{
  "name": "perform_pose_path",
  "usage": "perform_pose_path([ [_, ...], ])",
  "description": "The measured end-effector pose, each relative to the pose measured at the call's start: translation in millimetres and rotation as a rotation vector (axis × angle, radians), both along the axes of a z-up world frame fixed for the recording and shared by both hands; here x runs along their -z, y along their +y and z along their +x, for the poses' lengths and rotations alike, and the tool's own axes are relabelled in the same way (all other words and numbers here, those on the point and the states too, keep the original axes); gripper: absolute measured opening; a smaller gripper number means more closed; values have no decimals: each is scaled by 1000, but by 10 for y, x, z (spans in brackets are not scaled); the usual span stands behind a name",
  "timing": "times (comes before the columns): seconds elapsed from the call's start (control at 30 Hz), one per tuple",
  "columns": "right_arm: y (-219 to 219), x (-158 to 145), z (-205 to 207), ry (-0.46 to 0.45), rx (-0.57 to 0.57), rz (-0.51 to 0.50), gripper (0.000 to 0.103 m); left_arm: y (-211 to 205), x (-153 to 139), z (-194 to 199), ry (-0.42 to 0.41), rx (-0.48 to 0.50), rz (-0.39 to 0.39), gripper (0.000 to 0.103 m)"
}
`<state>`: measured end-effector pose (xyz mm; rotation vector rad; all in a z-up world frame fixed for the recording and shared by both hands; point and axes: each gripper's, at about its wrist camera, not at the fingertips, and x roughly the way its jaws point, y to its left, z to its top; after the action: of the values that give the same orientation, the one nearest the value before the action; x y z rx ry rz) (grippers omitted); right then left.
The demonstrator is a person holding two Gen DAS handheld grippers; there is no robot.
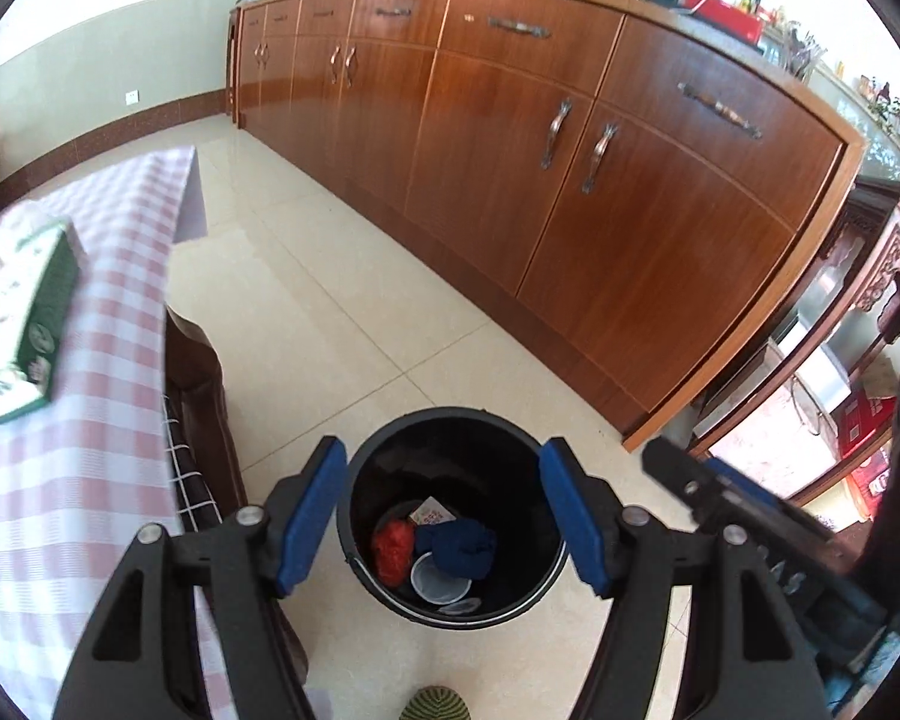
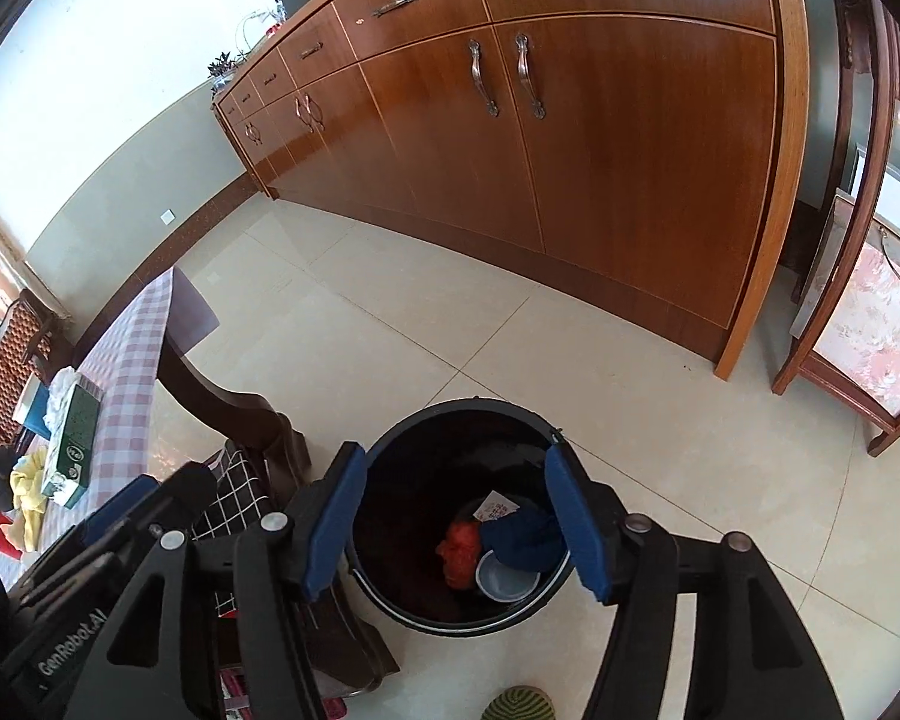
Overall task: Collect trash
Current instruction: 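Move both open tools back over the table, then reach the left tool around the red paper cup while the right tool reaches the green carton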
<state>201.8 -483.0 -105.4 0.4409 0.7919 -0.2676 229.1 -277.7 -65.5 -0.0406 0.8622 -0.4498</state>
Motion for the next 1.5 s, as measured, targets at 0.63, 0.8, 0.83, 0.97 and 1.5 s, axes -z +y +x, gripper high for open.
perform_pose_path([
  [0.63,1744,-481,-35,-174,-335,-47,79,1831,-457,-319,-141,-274,50,73],
  [0.8,2216,-483,97,-183,-420,-70,81,2327,-398,-376,-152,-371,76,73],
  [0.83,2290,-472,123,-179,-433,-68,81,2406,-380,-369,-149,-388,82,73],
  [0.97,2547,-426,245,-165,-472,-68,81,2796,-308,-356,-139,-465,94,73],
  [1.5,3096,-414,802,-132,-527,-133,86,3431,-127,-198,-117,-595,97,73],
])
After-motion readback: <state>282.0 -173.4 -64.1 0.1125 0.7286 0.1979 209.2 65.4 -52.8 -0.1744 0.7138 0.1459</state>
